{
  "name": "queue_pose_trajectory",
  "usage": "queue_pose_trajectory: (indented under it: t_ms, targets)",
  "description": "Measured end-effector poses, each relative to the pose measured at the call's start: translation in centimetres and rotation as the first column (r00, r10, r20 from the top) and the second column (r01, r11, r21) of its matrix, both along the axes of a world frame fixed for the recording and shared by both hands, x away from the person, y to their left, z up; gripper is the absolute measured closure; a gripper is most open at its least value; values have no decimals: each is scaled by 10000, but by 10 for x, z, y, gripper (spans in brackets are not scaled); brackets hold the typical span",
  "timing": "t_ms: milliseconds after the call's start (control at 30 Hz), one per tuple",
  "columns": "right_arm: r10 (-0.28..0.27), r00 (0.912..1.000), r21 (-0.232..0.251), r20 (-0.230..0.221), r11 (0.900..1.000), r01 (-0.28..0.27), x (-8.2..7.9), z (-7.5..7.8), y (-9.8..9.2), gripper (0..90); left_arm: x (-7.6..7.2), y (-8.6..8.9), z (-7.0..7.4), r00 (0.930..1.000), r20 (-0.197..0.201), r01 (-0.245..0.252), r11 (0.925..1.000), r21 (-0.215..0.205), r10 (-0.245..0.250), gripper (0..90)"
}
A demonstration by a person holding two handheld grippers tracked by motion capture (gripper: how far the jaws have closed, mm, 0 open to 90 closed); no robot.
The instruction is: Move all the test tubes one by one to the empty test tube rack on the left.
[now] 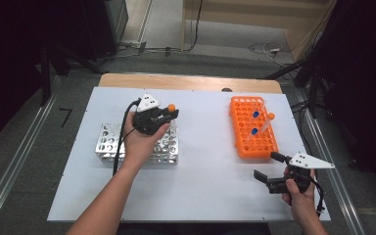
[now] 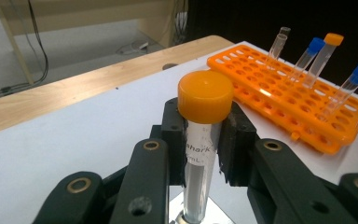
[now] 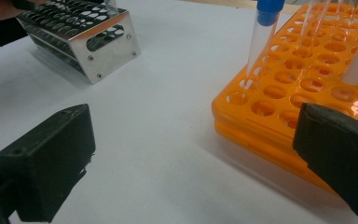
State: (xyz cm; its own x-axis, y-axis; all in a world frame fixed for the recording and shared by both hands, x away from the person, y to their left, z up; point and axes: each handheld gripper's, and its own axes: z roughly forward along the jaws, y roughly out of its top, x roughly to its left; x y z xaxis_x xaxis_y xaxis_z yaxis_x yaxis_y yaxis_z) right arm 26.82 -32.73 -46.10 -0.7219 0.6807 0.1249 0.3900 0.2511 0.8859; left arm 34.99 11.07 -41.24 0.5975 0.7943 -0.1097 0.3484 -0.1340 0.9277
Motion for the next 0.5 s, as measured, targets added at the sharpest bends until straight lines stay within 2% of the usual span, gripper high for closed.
queue_pose_trajectory:
  t_ms: [100, 367, 500]
  targets:
    - [3, 10000, -19, 2, 10000, -3, 0, 0, 0, 0, 0, 1, 0, 9999, -91, -67, 9999, -76, 66, 749]
    - [-48, 10000, -47, -13, 10000, 48, 0, -1, 0, 0, -1, -3, -4, 9999, -111, -45, 9991, 418, 49, 748]
    - [-47, 10000, -89, -10, 9999, 47, 0, -2, 1, 0, 0, -5, -9, 9995, -304, 0, 9986, 532, 17, 746]
